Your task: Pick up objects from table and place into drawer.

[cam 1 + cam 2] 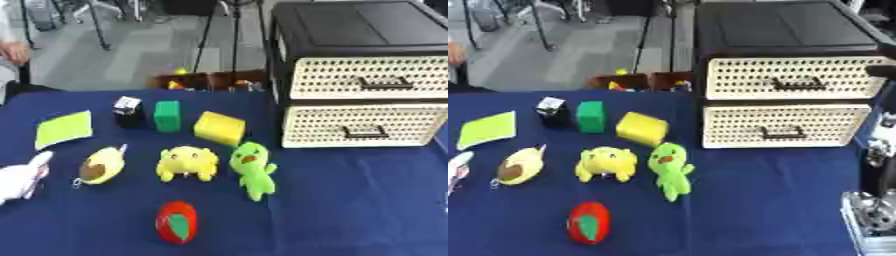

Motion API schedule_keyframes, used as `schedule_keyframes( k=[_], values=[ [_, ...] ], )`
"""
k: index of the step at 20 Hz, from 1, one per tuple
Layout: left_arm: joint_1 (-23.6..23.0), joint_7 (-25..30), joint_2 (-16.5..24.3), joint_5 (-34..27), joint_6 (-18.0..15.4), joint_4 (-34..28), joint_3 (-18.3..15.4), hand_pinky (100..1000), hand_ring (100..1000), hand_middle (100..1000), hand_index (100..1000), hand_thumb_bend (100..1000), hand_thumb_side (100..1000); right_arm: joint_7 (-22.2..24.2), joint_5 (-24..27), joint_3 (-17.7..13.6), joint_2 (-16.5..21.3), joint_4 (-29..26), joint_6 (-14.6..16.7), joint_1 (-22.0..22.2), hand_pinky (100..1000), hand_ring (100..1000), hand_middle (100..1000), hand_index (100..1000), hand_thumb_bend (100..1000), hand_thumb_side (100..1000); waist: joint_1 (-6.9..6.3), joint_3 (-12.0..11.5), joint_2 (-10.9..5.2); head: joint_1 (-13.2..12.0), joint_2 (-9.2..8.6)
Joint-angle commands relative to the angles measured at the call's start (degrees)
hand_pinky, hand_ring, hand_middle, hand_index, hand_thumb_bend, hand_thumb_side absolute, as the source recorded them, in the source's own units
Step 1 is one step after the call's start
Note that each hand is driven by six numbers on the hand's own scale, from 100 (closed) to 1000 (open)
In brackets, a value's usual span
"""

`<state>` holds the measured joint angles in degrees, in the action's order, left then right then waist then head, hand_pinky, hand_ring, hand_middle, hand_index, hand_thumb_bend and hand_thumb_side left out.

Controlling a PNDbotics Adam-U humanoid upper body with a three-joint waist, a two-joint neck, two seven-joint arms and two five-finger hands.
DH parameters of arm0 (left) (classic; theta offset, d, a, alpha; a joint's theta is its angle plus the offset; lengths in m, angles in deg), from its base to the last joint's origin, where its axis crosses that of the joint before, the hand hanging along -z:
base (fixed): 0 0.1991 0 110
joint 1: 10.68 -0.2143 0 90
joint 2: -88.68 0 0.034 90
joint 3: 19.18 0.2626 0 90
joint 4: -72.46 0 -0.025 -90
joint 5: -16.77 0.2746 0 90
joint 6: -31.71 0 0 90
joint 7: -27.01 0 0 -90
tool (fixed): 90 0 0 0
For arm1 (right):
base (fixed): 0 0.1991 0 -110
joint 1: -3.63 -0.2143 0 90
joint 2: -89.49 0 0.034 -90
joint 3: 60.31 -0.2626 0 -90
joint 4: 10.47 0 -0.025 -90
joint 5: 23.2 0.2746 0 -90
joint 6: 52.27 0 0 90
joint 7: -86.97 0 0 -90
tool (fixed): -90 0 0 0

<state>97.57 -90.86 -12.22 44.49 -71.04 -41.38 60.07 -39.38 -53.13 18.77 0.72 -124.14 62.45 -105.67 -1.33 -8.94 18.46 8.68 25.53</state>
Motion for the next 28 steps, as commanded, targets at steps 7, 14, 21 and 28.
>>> schedule_keyframes(
  k=[7,14,21,28],
  values=[
    [0.57,0.18,1.25,-0.2,0.0,-0.75,0.11,482,677,679,791,218,851,10.4,-12.22,-0.84,19.0,-0.92,-10.38,2.99,434,607,697,866,100,909,0.29,0.32,-1.43,2.28,-0.29],
    [0.44,0.8,1.6,-0.38,0.07,-0.75,0.61,481,677,678,791,211,848,23.95,-16.39,3.4,33.7,-0.92,-16.39,6.73,158,472,527,864,100,852,0.51,-0.05,-2.05,2.83,0.02],
    [0.35,1.23,1.72,-0.72,0.06,-0.75,0.94,479,676,678,790,208,847,35.67,-9.66,5.99,41.35,-0.92,-16.79,10.13,100,295,197,851,100,483,0.62,-0.38,-2.09,2.99,-0.08],
    [0.35,1.53,1.71,-1.03,0.14,-0.75,1.15,477,676,678,789,194,841,47.39,-3.63,8.14,43.99,-0.92,-18.16,12.68,100,288,140,867,100,342,0.65,-0.51,-1.87,3.0,-0.04]
  ],
)
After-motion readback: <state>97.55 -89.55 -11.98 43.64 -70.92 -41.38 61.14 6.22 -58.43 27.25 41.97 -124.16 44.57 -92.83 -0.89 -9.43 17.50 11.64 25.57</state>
